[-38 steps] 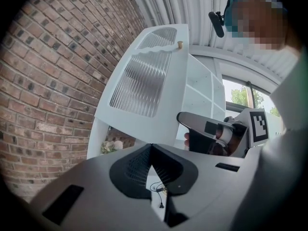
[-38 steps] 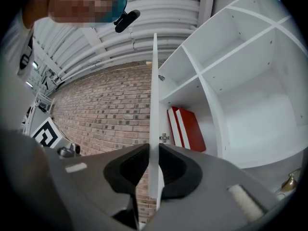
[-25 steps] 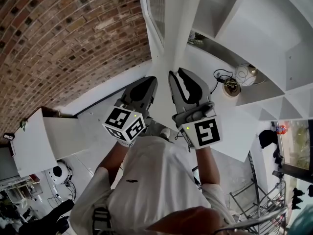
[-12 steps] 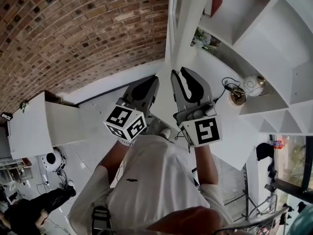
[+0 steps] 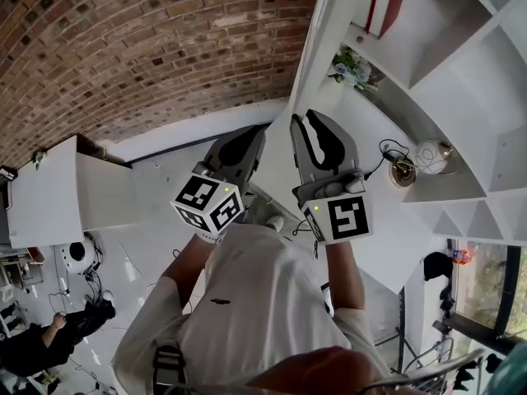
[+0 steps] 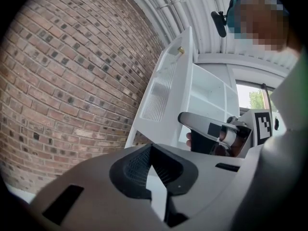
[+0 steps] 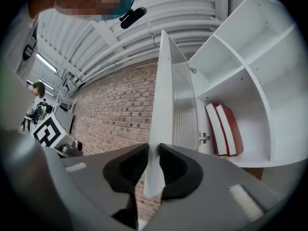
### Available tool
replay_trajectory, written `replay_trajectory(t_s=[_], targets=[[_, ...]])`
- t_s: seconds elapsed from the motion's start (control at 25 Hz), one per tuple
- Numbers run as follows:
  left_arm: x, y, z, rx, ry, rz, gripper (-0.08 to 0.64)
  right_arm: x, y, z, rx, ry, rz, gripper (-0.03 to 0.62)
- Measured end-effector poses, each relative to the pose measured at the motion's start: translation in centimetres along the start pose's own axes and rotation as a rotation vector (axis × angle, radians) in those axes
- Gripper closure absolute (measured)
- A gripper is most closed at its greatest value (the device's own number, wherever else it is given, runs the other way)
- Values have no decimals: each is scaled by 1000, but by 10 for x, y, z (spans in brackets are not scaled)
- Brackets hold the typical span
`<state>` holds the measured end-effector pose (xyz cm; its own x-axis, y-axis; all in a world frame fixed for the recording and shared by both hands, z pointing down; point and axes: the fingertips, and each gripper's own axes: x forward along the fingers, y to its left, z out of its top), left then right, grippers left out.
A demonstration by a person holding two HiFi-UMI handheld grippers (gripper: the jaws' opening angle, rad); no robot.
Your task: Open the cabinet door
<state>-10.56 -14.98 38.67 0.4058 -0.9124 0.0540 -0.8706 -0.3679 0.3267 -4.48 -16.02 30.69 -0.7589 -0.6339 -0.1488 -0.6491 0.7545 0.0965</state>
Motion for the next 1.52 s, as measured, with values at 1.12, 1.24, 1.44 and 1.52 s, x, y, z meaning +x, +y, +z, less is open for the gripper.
replay_trajectory(t_s=[1.12,1.24,1.44,1.52], targets=[[-28,46,13,-23,-28,92,551,53,42,-5,11,-21,80,521],[-31,53,15,-21,-33,101,551,61,46,-6,18,-26,92,522],[-32,61,19,-14,-33,112,551,74,52,-8,25,-32,107,523],[-34,67,23,-13,-37,122,551,80,55,-8,27,-34,113,523]])
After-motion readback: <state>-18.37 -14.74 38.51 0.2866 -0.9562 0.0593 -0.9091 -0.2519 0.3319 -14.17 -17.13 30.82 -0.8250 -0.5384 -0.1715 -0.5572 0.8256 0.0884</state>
